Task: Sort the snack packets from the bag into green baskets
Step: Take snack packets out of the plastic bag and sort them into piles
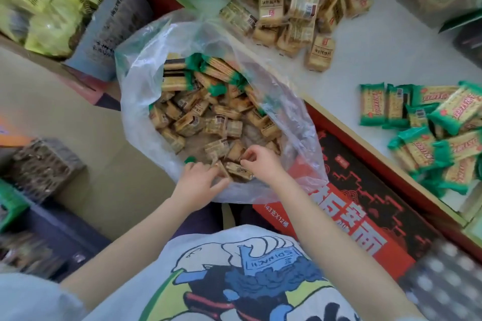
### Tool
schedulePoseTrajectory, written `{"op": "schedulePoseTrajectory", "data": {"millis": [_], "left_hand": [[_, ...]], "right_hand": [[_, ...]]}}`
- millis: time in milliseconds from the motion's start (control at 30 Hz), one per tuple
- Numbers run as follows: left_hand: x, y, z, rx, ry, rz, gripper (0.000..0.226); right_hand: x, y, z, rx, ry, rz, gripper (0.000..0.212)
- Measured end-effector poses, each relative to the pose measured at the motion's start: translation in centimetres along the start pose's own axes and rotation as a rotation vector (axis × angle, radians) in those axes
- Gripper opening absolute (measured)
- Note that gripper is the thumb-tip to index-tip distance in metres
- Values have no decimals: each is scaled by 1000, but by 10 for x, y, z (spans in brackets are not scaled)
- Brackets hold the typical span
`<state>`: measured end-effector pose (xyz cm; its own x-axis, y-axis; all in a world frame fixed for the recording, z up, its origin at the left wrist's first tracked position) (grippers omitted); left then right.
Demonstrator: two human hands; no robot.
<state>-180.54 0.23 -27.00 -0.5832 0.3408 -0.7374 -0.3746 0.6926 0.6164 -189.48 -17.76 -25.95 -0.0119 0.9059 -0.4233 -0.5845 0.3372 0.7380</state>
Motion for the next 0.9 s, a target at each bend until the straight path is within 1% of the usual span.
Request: {"op": "schedulePoseTrajectory", "data": {"millis": [100, 167, 267, 367, 400, 433, 500, 533, 567, 600, 633, 667, 700, 767, 833, 900], "left_hand": [[11, 7, 2, 40, -28, 24, 75], [16, 10, 3, 38, -3, 30, 74], [22, 12, 8, 21, 52, -1, 71], [19, 13, 11, -2, 82, 14, 75], [17, 12, 11, -9, 90, 28, 76], [13, 12, 10, -20, 103, 39, 76], [4, 10, 7, -69, 180, 71, 78], [-5, 8, 3, -110, 274, 68, 79], [-17, 5, -2, -164, 431, 51, 80], [-33, 2, -8, -225, 648, 29, 77], [-52, -2, -17, -283, 898, 13, 68], [-70, -7, -25, -326, 1125, 10, 57], [-89, -12, -33, -349, 1300, 11, 47], [-125, -21, -48, -328, 1493, 11, 31], [-156, -31, -60, -263, 1550, 2, 28], [-182, -40, -70, -225, 1577, -8, 26]], "right_hand": [[19, -6, -6, -85, 259, 79, 24], [28, -9, -3, -125, 380, 101, 29], [32, -15, 2, -134, 495, 96, 32], [32, -13, 5, -102, 534, 112, 27], [30, -11, 5, -79, 483, 88, 25], [25, -8, 5, -48, 373, 45, 26], [9, 1, 9, 16, 44, -47, 29], [0, 6, 15, 21, -109, -81, 28], [-10, 10, 21, 17, -232, -95, 24], [-21, 15, 29, 12, -344, -90, 17], [-31, 20, 36, 15, -447, -81, 13], [-42, 24, 43, 15, -534, -76, 14], [-53, 27, 50, 9, -580, -85, 18], [-75, 31, 63, -40, -573, -122, 22], [-97, 35, 74, -88, -609, -171, 24], [-116, 41, 82, -90, -732, -182, 24]]}}
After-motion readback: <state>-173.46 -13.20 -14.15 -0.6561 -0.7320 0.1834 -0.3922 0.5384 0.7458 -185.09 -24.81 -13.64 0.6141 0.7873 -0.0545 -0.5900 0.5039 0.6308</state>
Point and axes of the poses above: each hand's wrist, its own y-axis away from the middle knuckle, its own x-axis out of the palm, z = x × y, the point moved 2 cm from there along -y, towards the middle knuckle, and after that the axes turned 2 degrees about -x, right-handed, at the moved point
